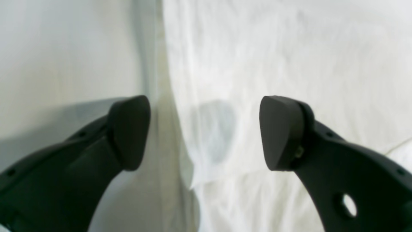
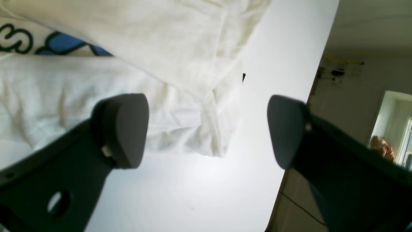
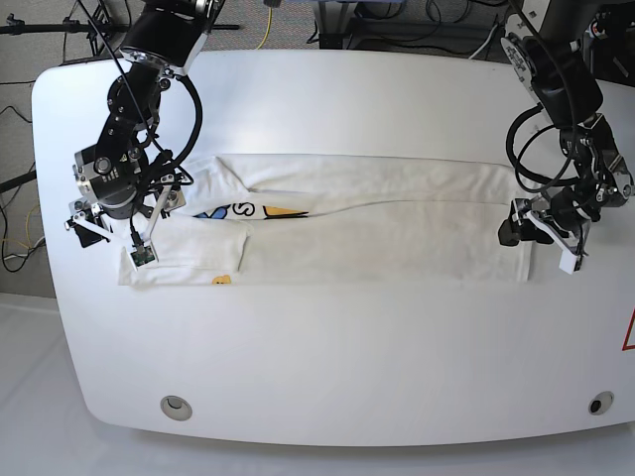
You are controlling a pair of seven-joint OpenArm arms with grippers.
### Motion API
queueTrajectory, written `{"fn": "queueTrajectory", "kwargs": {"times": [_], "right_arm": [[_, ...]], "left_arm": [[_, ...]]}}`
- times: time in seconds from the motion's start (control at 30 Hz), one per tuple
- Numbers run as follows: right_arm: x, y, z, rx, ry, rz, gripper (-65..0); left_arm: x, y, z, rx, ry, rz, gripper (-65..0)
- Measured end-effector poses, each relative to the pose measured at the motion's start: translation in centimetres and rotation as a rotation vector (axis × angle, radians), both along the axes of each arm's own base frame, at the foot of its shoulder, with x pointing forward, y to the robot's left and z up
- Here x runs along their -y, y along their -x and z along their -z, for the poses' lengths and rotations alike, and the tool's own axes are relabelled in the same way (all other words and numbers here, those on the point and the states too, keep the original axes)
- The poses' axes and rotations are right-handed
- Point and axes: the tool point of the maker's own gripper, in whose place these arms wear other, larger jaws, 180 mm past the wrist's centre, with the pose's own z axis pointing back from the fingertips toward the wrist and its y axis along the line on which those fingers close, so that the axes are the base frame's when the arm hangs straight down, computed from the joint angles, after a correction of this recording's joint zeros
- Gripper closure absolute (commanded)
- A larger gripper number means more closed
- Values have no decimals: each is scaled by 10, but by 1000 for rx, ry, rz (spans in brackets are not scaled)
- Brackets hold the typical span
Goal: Fold the T-shirt properly
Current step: 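Lower the left gripper and pinch the shirt's end edge, then lift the pinched edge and carry it toward the right gripper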
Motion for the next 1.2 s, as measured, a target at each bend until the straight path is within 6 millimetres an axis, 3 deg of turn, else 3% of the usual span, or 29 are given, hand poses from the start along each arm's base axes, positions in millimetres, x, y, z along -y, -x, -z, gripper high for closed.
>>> {"fn": "queueTrajectory", "kwargs": {"times": [0.17, 0.3, 0.43, 0.5, 0.57, 0.63, 0.7, 0.77, 0.97, 1.2], "right_arm": [[-1, -1, 0, 2, -2, -3, -547], [-1, 0, 0, 2, -2, -4, -547], [-1, 1, 2, -3, -2, -4, -547], [-1, 1, 2, -3, -3, -5, -548], [-2, 1, 2, -1, -4, -6, -549], [-1, 1, 2, -2, -4, -5, -548], [-1, 1, 3, -4, -4, -5, -547], [-2, 1, 3, -3, -5, -5, -547], [-3, 1, 3, -4, -6, -9, -547], [-1, 2, 4, -10, -5, 0, -547]], "left_arm": [[6, -4, 0, -3, -2, 20, -498], [13, -9, 0, -2, -8, 44, -376], [24, -13, 3, -23, -22, 80, -189], [31, -14, 5, -29, -15, 94, -132], [38, -13, 7, -34, -3, 104, -128], [41, -12, 8, -36, 2, 111, -213], [44, -12, 7, -40, -2, 126, -338], [50, -12, 5, -27, -2, 144, -395], [51, -16, 1, 6, 4, 133, -443], [42, -18, 1, 27, 3, 100, -220]]}}
